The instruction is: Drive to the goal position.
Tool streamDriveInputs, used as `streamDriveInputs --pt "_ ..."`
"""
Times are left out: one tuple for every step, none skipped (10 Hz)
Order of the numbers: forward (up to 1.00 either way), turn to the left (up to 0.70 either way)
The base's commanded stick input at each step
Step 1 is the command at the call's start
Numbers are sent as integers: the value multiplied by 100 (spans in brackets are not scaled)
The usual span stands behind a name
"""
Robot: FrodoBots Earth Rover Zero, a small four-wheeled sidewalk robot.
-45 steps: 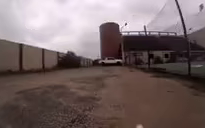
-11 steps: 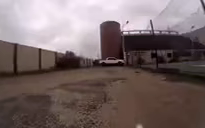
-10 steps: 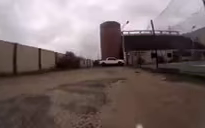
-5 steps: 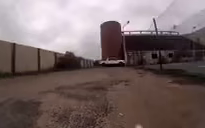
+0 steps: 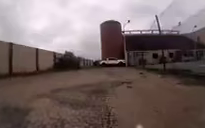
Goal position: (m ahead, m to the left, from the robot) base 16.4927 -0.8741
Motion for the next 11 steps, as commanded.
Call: streamDriveInputs --pt "70 0" --pt "70 0" --pt "70 0" --pt "70 0" --pt "70 0" --pt "70 0" --pt "70 0" --pt "70 0" --pt "70 0" --pt "70 0" --pt "70 0"
